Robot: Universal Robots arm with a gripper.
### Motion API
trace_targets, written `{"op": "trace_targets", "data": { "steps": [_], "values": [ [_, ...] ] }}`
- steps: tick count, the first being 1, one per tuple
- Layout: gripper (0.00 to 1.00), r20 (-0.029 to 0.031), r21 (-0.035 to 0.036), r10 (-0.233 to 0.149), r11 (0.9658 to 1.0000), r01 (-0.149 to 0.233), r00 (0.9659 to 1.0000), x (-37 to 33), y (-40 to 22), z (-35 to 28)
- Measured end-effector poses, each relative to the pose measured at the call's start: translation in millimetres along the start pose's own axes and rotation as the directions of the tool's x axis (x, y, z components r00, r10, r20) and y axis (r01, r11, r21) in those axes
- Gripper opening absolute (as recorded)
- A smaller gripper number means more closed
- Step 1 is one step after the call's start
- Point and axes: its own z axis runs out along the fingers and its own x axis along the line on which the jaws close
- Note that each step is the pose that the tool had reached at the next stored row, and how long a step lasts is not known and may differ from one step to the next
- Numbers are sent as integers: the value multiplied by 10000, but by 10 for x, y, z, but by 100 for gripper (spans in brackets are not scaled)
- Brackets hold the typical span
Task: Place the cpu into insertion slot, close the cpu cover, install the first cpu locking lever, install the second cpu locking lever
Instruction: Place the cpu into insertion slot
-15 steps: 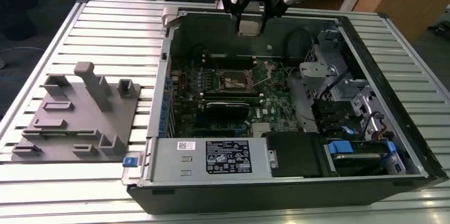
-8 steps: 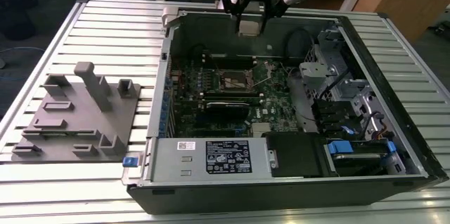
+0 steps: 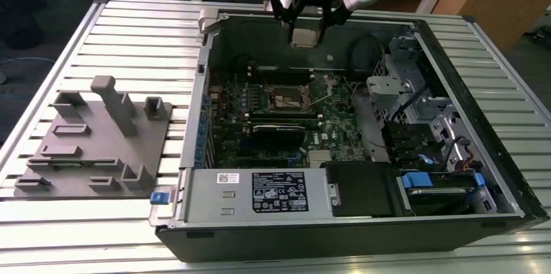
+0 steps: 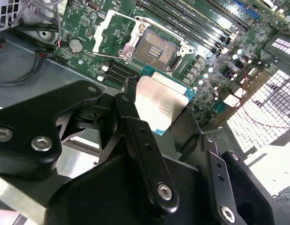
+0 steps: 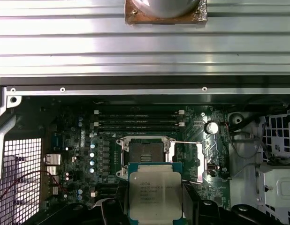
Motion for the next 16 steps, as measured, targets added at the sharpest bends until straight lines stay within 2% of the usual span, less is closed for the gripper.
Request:
{"op": "trace_targets", "data": {
  "steps": [11, 16],
  "values": [
    [54, 1, -2, 0, 10000, 0, 10000, -1, -3, 34],
    [54, 2, -4, 0, 10000, 0, 10000, -2, -8, 90]
  ]
}}
